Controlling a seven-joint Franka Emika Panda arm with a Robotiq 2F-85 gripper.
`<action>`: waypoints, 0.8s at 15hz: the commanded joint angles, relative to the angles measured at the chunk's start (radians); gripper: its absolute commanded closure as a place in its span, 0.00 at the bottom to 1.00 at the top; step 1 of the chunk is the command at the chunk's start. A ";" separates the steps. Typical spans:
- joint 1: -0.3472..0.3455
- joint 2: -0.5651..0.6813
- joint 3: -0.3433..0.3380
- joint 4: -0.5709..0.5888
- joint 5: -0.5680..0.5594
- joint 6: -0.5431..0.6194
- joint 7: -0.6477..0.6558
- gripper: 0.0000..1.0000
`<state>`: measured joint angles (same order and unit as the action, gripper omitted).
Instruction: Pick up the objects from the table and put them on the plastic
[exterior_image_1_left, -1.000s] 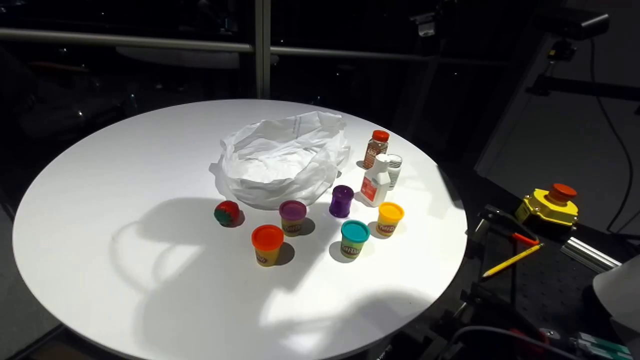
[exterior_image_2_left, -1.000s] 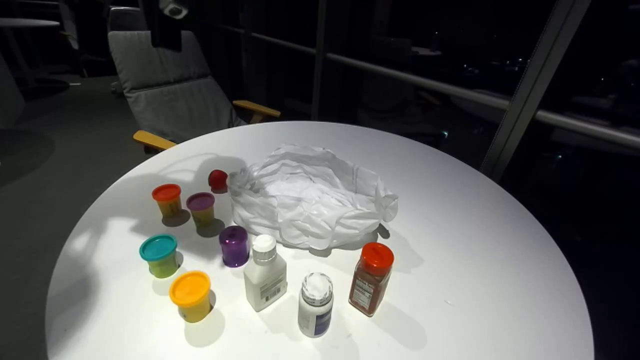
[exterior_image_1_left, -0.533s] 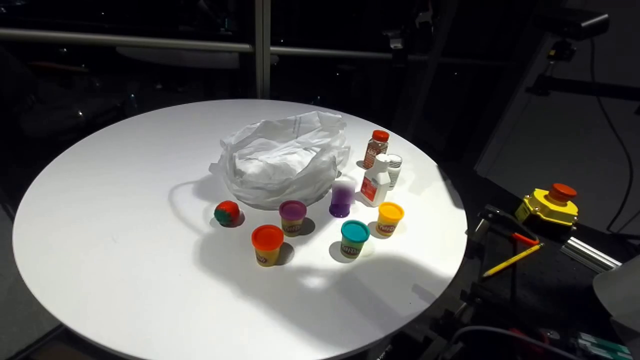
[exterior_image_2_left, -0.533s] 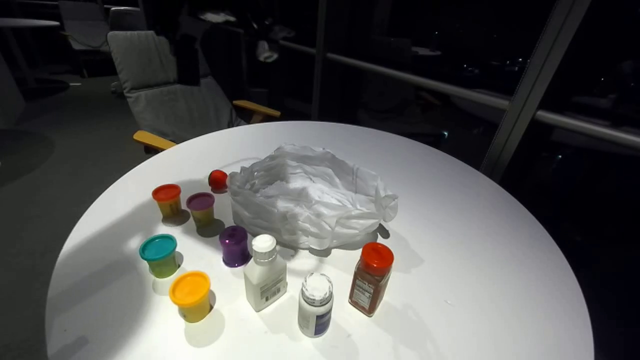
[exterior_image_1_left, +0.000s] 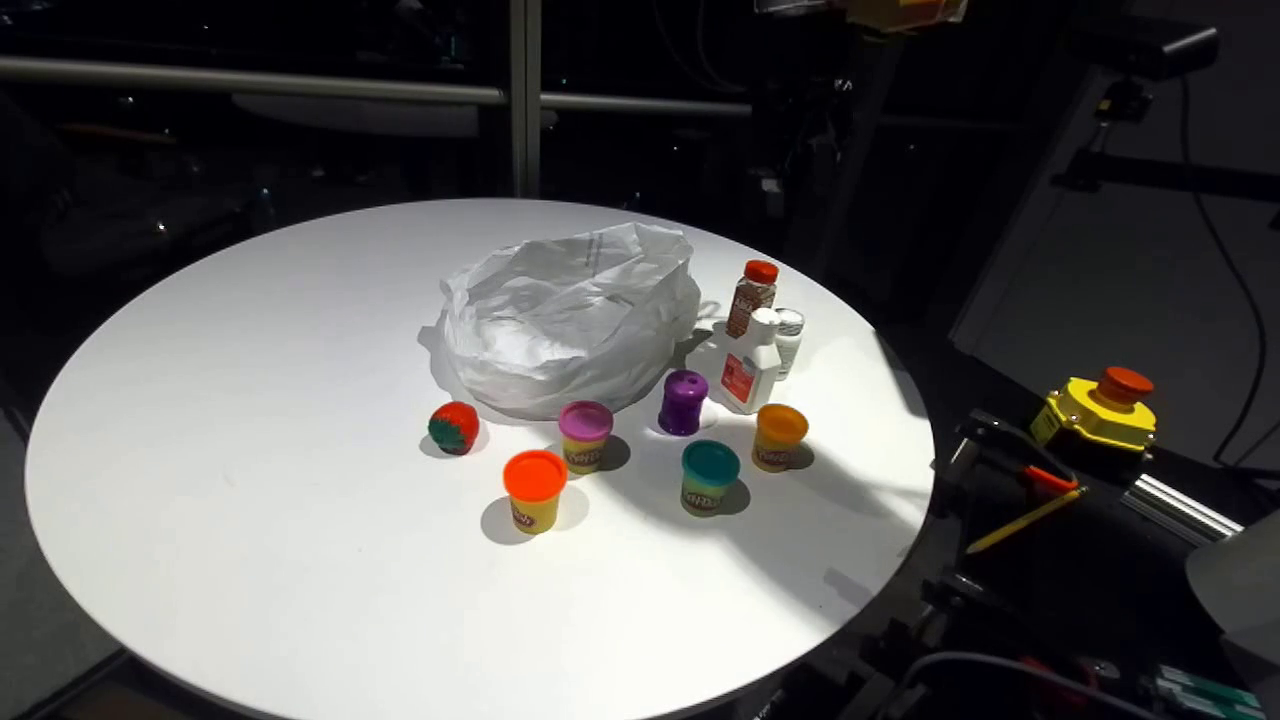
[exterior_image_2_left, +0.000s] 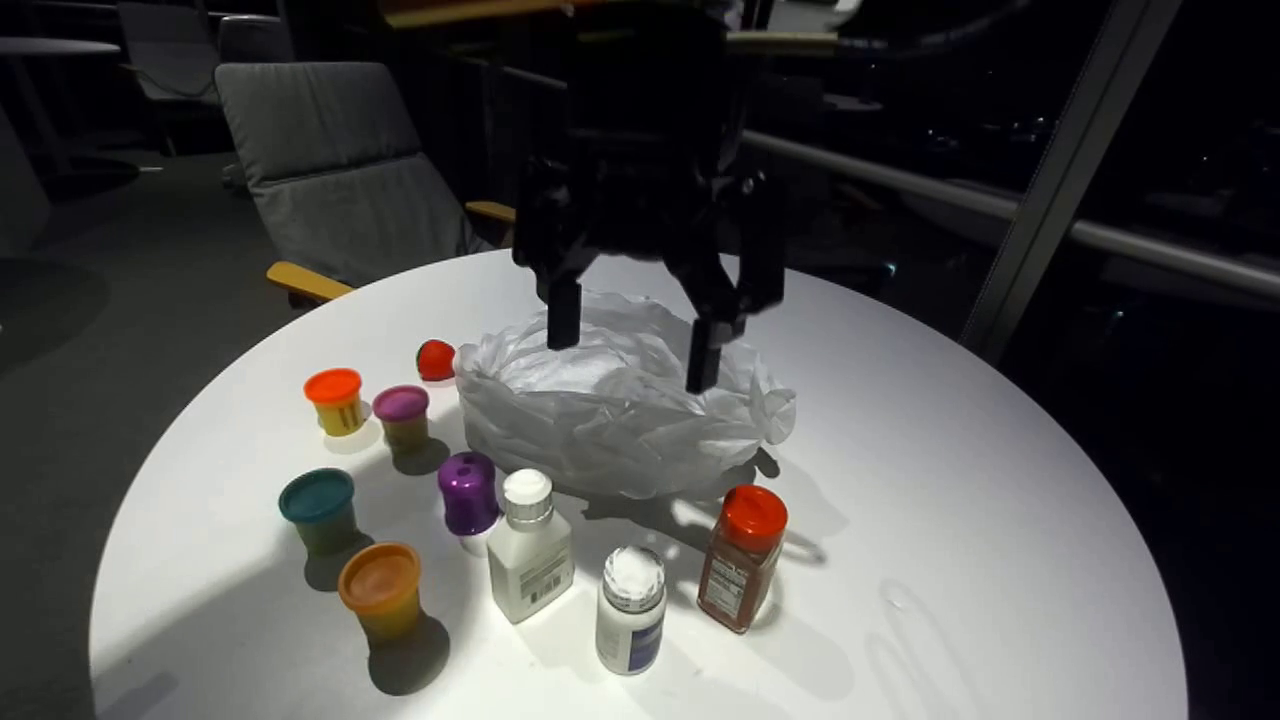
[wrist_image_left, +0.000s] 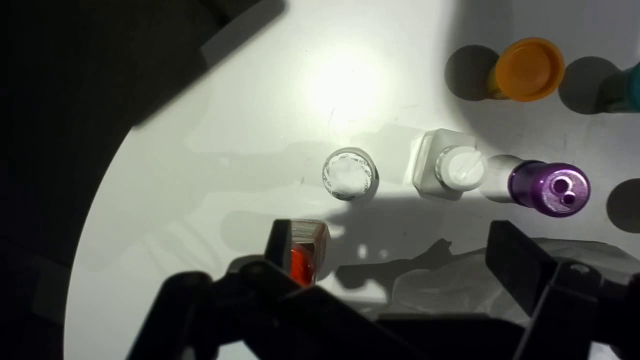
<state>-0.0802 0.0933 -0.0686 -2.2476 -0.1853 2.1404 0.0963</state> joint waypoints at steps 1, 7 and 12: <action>-0.017 0.109 -0.027 0.031 -0.024 0.099 -0.039 0.00; -0.036 0.238 -0.071 0.050 -0.024 0.286 -0.036 0.00; -0.036 0.305 -0.099 0.084 -0.012 0.361 -0.034 0.00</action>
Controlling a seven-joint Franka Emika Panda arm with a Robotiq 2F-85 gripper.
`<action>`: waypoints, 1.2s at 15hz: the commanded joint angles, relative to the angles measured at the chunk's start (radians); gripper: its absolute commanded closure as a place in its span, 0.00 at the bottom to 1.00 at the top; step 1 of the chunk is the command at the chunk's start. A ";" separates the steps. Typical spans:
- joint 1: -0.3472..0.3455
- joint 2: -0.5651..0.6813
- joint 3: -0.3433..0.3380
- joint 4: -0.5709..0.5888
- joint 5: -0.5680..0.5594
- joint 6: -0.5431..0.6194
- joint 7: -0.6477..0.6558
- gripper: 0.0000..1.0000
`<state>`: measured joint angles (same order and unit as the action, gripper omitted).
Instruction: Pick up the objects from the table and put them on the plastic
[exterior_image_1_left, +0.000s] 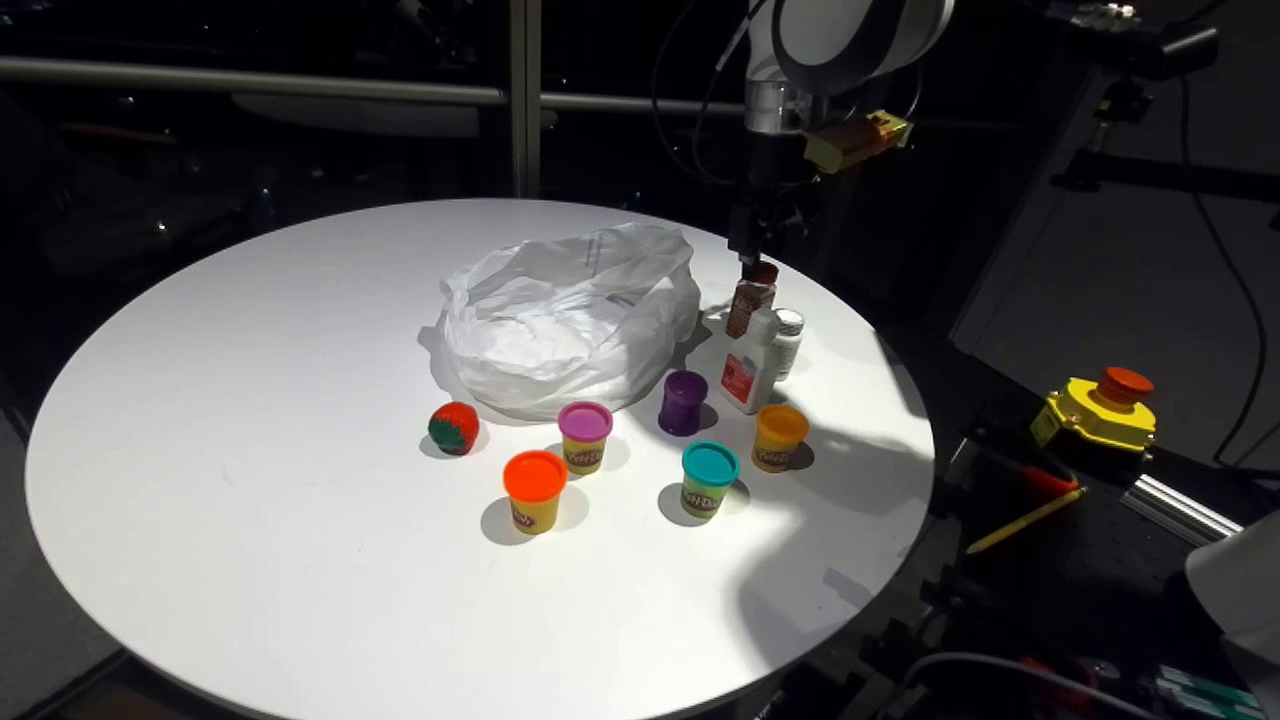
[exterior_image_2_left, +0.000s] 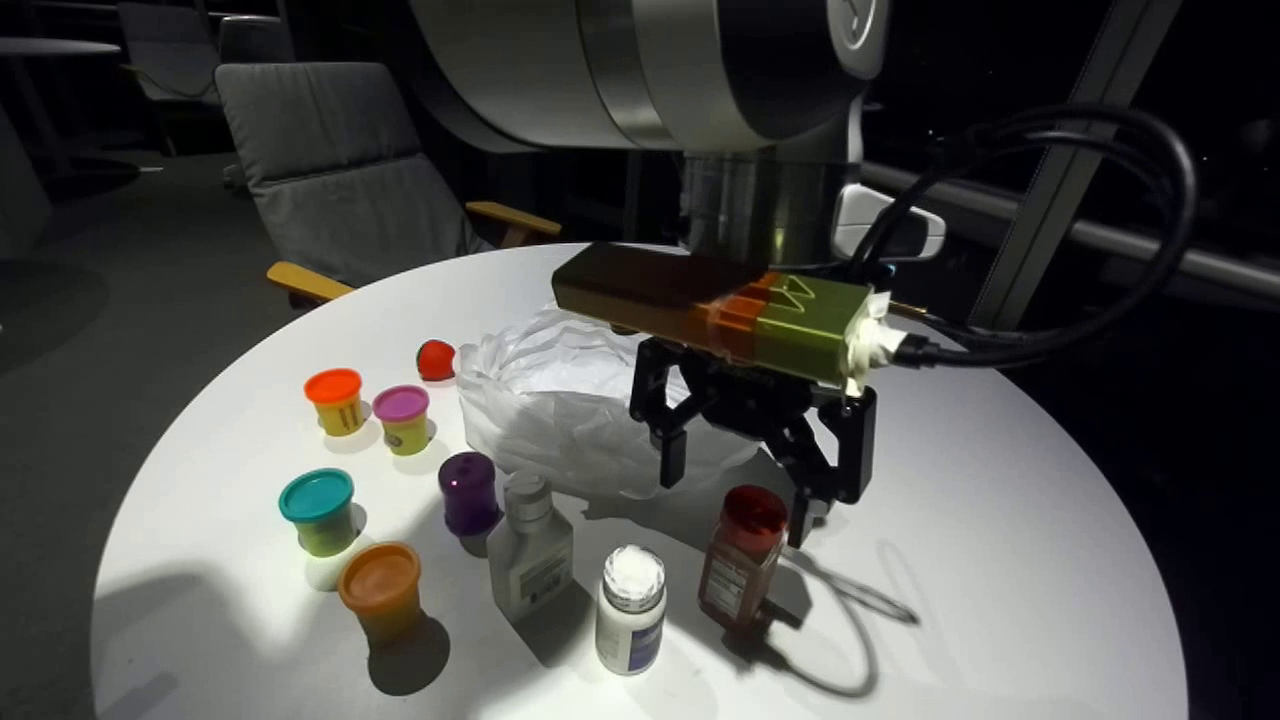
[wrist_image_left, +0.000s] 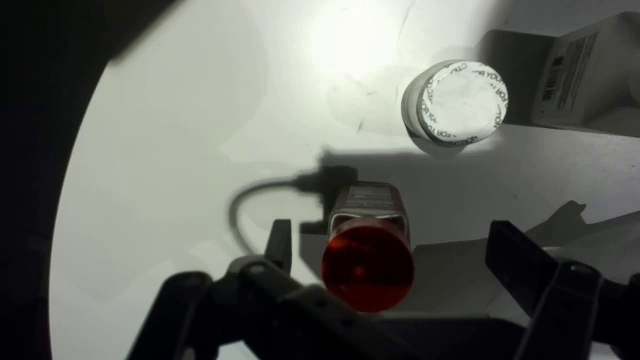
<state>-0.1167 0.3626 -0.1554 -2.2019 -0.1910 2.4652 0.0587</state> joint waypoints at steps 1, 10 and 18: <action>0.000 0.049 -0.016 0.049 -0.004 0.046 0.003 0.00; -0.008 0.066 -0.016 0.051 0.008 0.027 -0.013 0.65; 0.030 -0.167 -0.022 0.019 0.001 -0.127 0.065 0.74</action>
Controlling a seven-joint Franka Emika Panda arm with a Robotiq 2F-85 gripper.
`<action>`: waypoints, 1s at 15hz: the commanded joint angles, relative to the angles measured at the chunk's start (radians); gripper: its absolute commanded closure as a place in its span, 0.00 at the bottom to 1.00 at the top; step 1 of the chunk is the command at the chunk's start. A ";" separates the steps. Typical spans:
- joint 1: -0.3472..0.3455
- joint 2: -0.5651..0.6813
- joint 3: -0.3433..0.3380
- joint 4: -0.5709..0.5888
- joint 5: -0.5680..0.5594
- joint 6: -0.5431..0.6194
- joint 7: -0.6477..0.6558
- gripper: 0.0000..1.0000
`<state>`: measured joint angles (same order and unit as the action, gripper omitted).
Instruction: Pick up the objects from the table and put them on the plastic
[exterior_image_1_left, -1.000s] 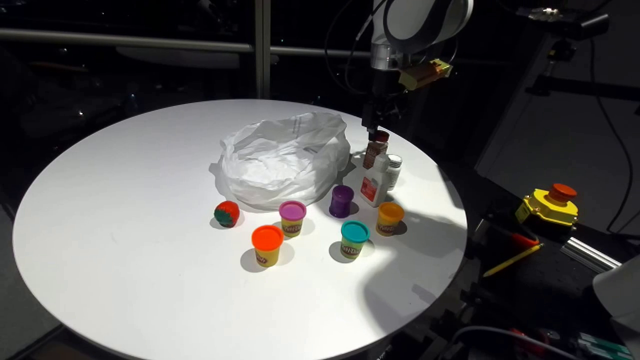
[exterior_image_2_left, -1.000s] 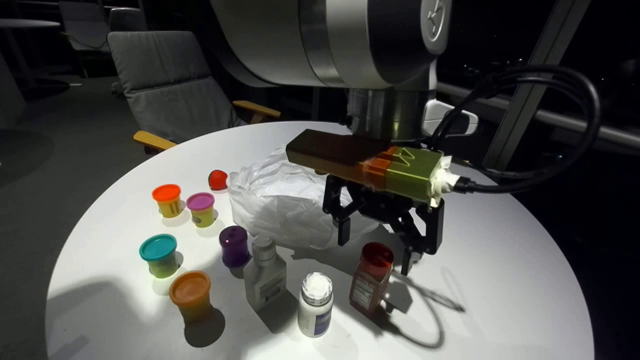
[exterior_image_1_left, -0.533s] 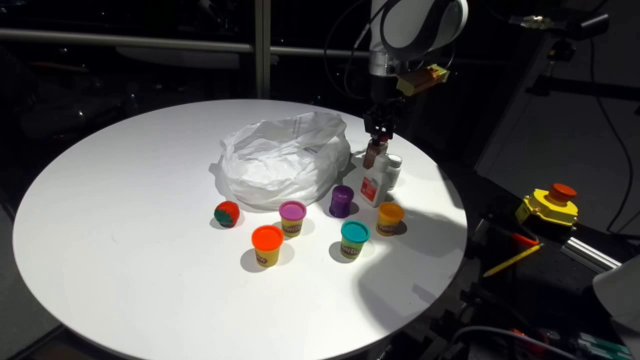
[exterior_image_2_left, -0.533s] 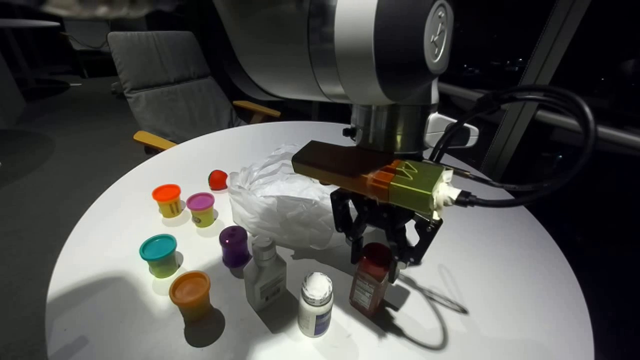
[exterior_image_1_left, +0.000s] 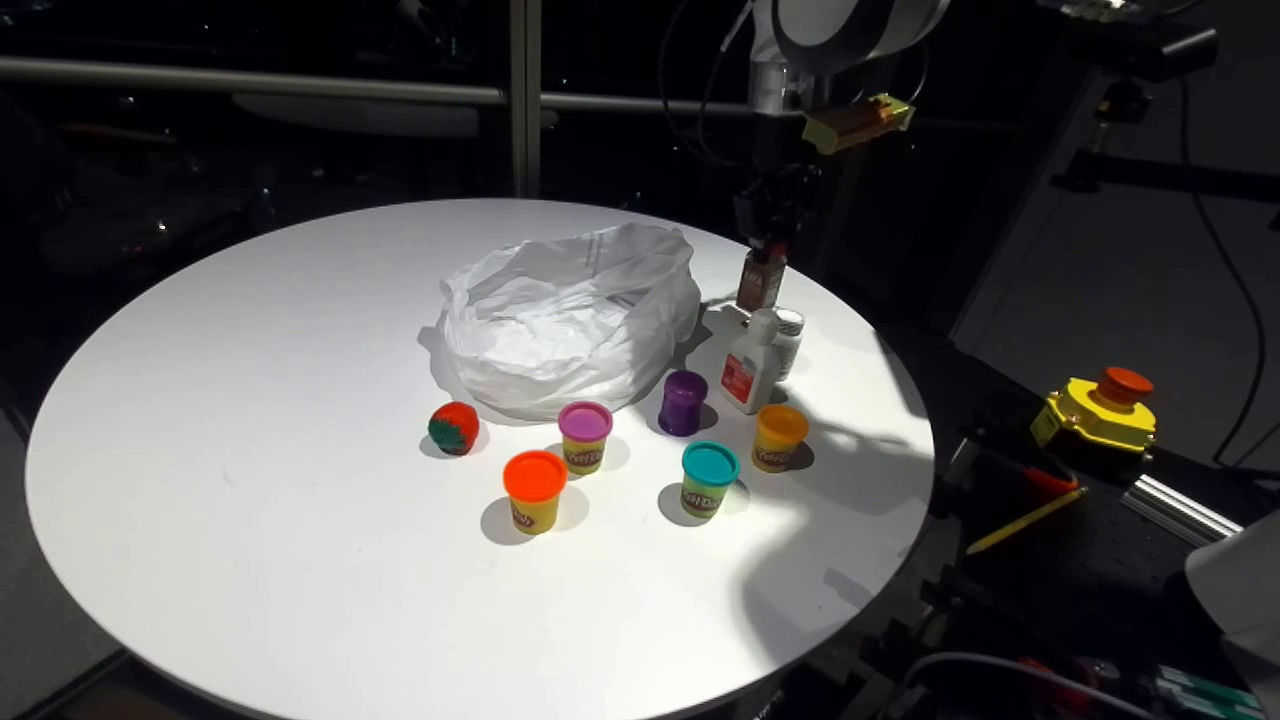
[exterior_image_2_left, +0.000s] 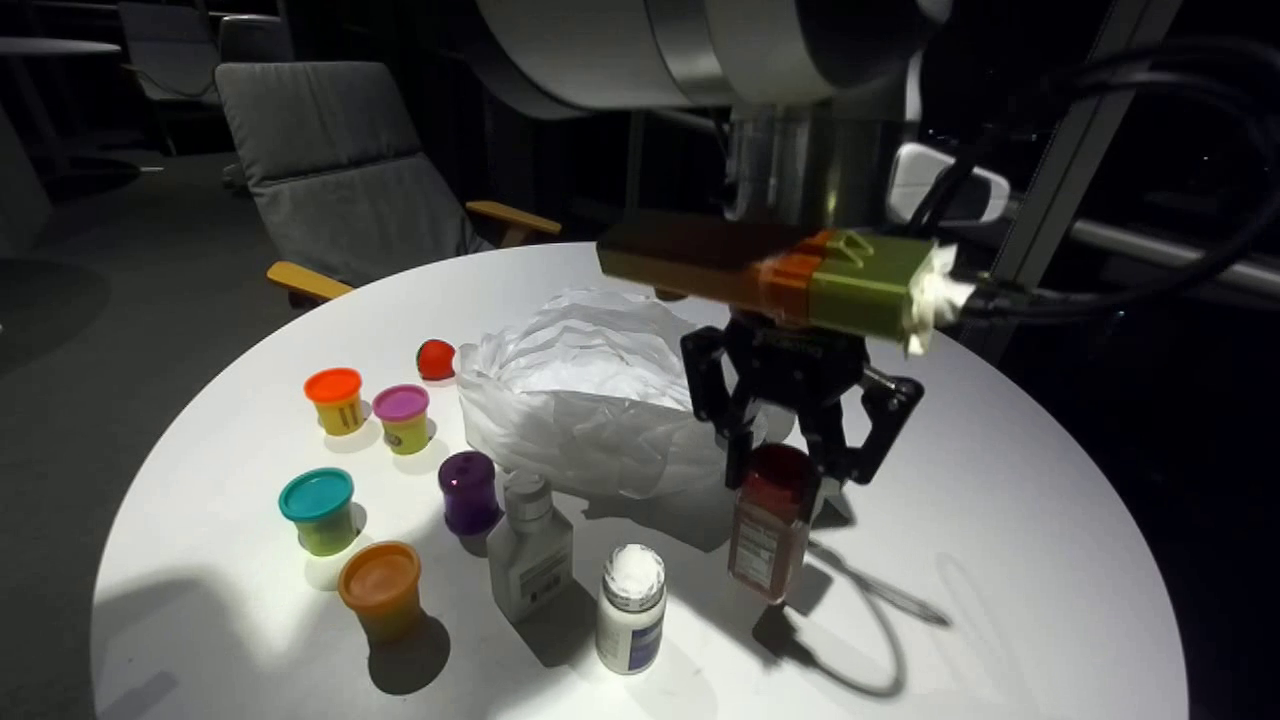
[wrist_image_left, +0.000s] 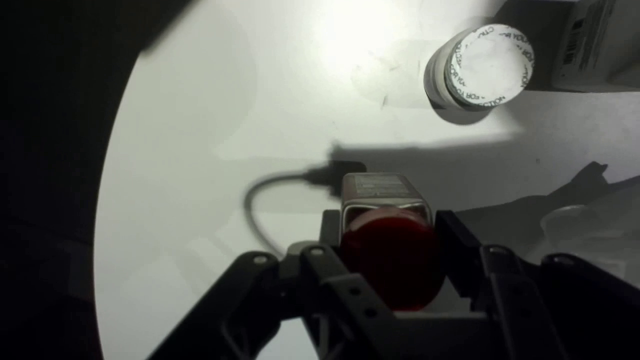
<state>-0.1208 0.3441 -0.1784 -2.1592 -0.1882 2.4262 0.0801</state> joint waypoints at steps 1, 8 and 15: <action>0.037 -0.183 0.015 -0.020 0.012 -0.116 0.044 0.74; 0.084 -0.104 0.133 0.198 0.244 -0.256 0.078 0.74; 0.101 0.297 0.139 0.510 0.288 -0.194 0.195 0.74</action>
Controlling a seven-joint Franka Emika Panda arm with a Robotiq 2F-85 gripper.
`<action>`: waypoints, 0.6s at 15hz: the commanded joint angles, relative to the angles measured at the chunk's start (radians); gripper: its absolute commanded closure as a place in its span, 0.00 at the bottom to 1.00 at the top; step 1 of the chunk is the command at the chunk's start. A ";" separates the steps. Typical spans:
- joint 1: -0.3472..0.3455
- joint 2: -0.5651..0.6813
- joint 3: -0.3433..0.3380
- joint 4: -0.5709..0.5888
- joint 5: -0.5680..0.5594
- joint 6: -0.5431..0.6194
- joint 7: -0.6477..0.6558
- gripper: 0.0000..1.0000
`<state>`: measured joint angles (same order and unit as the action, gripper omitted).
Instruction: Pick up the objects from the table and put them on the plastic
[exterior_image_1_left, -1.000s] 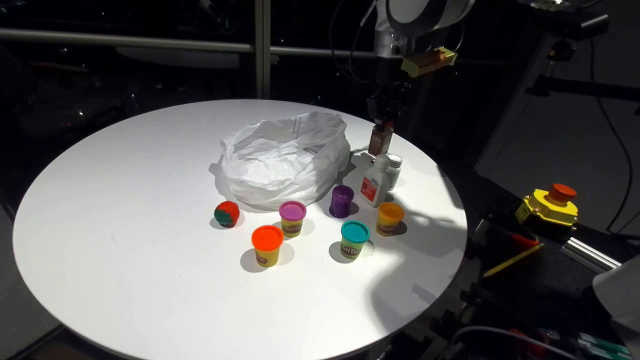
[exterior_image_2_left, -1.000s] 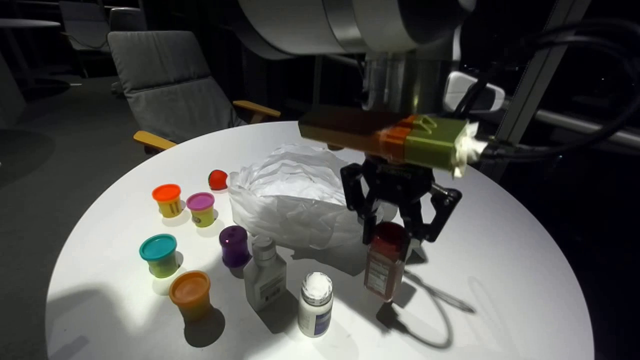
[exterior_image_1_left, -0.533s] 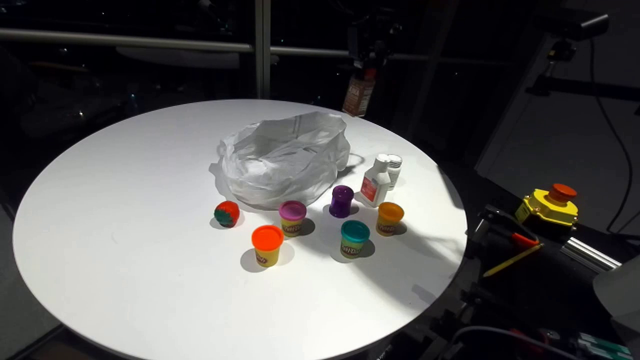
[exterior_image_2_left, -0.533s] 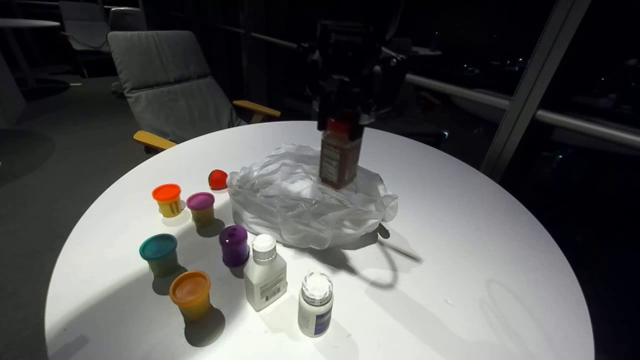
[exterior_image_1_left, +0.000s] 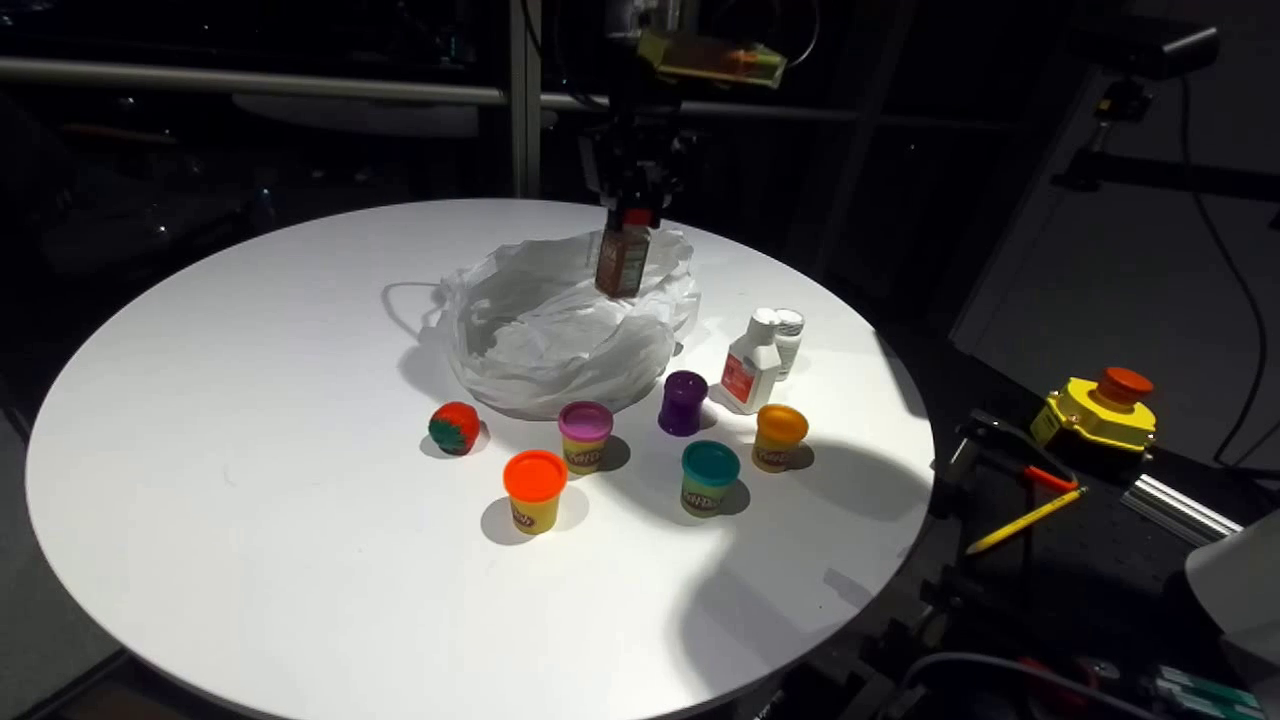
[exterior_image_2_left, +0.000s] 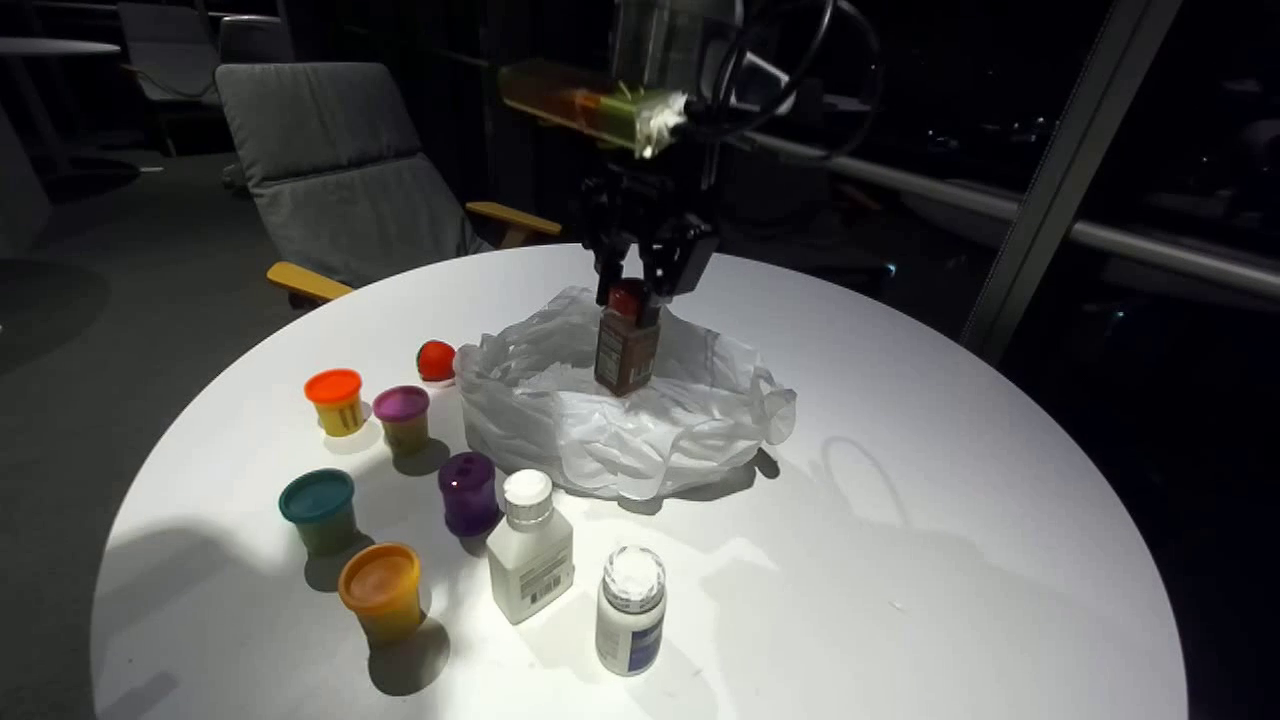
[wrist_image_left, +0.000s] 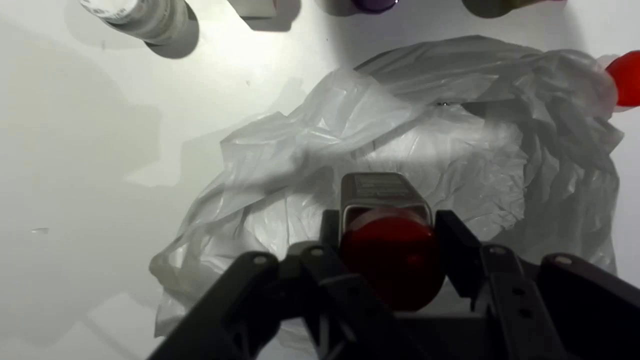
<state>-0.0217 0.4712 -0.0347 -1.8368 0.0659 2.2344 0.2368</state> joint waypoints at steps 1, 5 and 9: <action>0.004 0.214 -0.007 0.236 0.035 -0.001 0.052 0.74; 0.011 0.327 -0.018 0.382 0.028 -0.015 0.094 0.74; 0.016 0.369 -0.022 0.461 0.024 -0.034 0.117 0.63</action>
<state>-0.0213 0.8016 -0.0417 -1.4723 0.0757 2.2445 0.3270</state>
